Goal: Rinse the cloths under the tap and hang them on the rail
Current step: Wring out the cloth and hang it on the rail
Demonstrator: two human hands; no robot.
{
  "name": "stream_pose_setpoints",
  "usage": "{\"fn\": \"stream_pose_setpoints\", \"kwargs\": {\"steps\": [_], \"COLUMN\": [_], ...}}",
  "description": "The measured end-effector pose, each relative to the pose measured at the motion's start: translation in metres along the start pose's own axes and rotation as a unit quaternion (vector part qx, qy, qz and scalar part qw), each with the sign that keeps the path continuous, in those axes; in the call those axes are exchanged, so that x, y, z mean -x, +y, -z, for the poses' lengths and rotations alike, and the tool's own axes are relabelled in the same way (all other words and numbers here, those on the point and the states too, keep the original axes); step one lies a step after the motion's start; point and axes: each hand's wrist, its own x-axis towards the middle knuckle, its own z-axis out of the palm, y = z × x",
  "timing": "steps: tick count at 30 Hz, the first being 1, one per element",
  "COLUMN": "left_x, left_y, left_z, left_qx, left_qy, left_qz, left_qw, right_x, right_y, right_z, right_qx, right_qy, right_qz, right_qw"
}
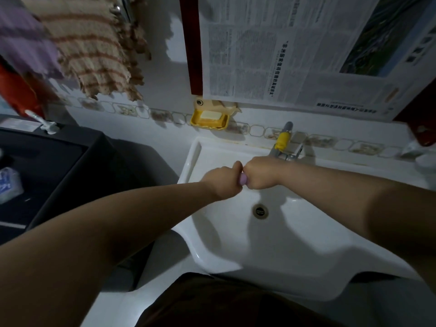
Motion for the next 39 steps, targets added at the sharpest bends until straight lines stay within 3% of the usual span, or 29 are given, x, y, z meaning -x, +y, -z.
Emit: {"fn": "stream_pose_setpoints", "kwargs": {"steps": [5,12,19,22,26,28,30,34,37,39], "left_x": [-0.001,0.003,-0.002,0.000,0.014,0.024,0.033,0.045,0.051,0.051], "left_y": [-0.009,-0.017,-0.023,-0.035,-0.043,-0.047,-0.054,-0.073,-0.082,-0.087], "left_z": [0.000,-0.004,0.012,0.025,0.041,0.047,0.051,0.051,0.054,0.061], "left_qx": [-0.122,-0.174,-0.173,-0.104,0.123,0.273,0.354,0.417,0.419,0.422], "left_qy": [0.010,0.015,0.057,0.054,-0.027,-0.068,-0.063,-0.007,0.041,0.101], "left_qz": [-0.068,-0.102,-0.099,-0.066,0.008,0.034,0.038,0.072,0.092,0.110], "left_qw": [0.990,0.979,0.978,0.991,0.992,0.959,0.932,0.906,0.902,0.894], "right_x": [0.000,0.001,0.009,0.012,0.004,-0.001,-0.003,-0.013,-0.018,-0.018], "right_y": [-0.006,-0.017,-0.017,-0.019,-0.018,-0.022,-0.030,-0.039,-0.046,-0.051], "right_z": [-0.023,-0.031,-0.025,-0.025,-0.024,-0.021,-0.017,-0.008,-0.001,0.007], "right_qx": [-0.104,-0.162,-0.102,-0.177,-0.409,-0.486,-0.567,-0.693,-0.741,-0.743], "right_qy": [0.024,0.019,0.095,0.141,0.230,0.255,0.262,0.251,0.232,0.243], "right_qz": [-0.037,-0.062,-0.073,-0.069,-0.037,-0.016,-0.020,-0.070,-0.077,-0.065], "right_qw": [0.994,0.985,0.988,0.972,0.882,0.836,0.781,0.673,0.625,0.620]}}
